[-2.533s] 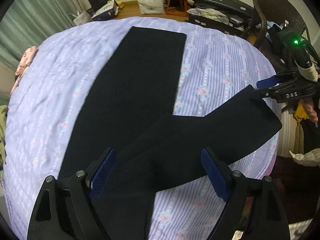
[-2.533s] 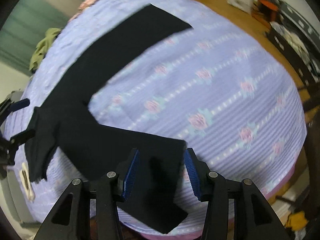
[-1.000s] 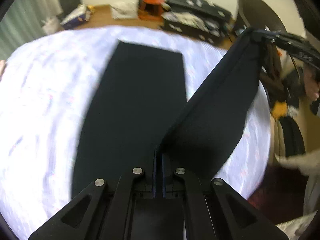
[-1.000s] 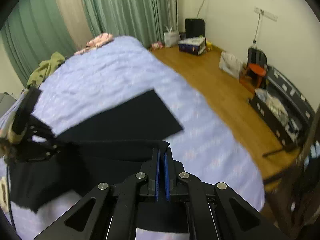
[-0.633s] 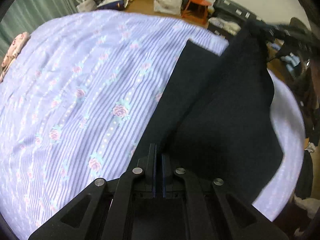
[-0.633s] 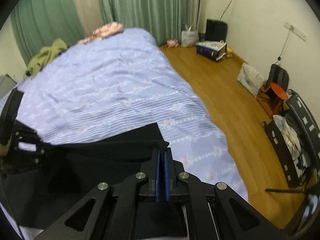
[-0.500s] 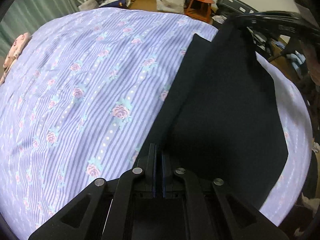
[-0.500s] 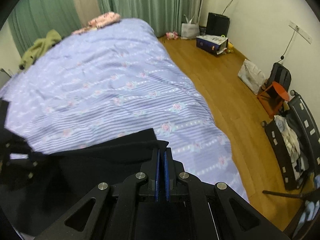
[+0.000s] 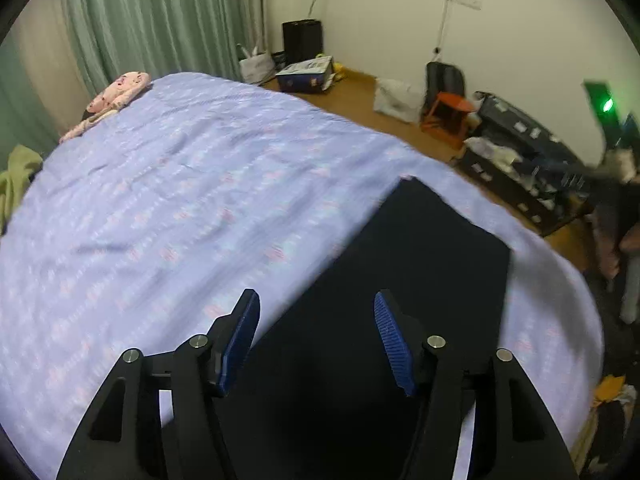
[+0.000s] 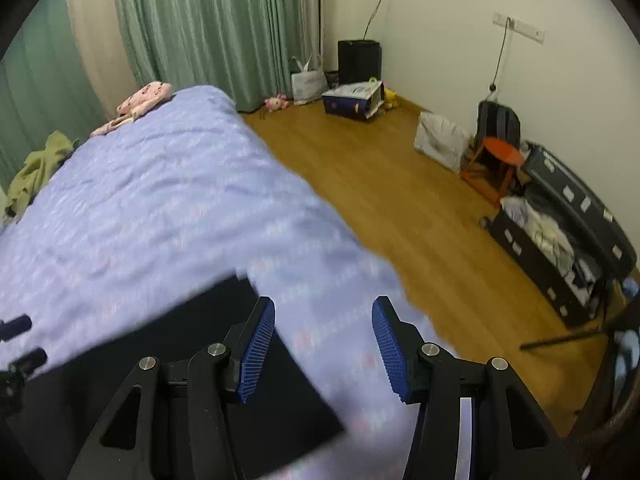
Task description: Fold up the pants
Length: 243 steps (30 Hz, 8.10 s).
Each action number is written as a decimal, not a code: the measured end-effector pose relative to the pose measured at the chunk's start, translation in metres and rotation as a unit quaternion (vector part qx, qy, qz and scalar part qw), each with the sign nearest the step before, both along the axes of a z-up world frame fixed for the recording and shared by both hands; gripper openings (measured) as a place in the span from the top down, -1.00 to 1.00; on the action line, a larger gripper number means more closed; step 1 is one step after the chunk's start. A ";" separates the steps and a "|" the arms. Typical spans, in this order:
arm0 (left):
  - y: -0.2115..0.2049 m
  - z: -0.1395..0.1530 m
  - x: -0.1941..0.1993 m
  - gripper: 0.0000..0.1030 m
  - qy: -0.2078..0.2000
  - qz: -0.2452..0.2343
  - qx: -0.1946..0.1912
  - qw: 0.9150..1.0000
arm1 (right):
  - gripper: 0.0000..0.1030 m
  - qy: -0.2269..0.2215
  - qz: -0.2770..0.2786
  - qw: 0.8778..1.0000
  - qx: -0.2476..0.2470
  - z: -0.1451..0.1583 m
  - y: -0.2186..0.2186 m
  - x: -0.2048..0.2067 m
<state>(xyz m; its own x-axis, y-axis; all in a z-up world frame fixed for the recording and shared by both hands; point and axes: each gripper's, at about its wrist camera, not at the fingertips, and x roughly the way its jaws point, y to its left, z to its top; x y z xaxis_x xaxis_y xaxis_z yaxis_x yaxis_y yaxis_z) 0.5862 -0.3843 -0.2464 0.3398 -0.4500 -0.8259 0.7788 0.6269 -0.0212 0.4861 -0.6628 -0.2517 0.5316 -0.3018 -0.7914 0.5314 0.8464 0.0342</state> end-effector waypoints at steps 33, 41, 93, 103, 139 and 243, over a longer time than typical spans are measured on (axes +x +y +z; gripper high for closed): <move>0.228 0.160 -0.214 -0.38 -0.040 0.336 -0.049 0.940 | -0.42 -0.021 0.272 0.960 0.056 0.109 0.246 -0.124; 0.353 0.175 -0.271 -0.38 -0.041 0.423 -0.049 0.904 | -0.42 -0.057 0.347 0.933 0.074 0.142 0.355 -0.135; 0.684 -0.079 0.036 0.37 0.103 0.347 -0.057 0.930 | -0.42 0.098 0.249 0.963 0.038 -0.001 0.769 -0.015; 0.707 -0.082 0.032 0.73 0.095 0.377 -0.045 0.920 | -0.42 0.074 0.261 0.962 0.017 0.012 0.779 -0.017; 0.697 -0.050 -0.118 0.50 0.132 0.511 -0.196 0.827 | -0.42 0.118 0.167 0.978 0.037 -0.027 0.683 -0.135; 0.120 0.027 -0.159 -0.63 -0.060 0.362 -0.003 0.930 | -0.36 0.015 0.158 0.985 0.069 -0.019 0.161 -0.083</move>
<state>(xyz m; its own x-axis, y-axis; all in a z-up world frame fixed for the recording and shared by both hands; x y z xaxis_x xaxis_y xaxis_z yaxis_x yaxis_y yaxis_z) 0.4271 -0.2645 -0.2196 0.6444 -0.0711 -0.7614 0.1487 0.9883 0.0335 0.4030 -0.5017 -0.2702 0.5573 -0.0130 -0.8302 0.2448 0.9580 0.1493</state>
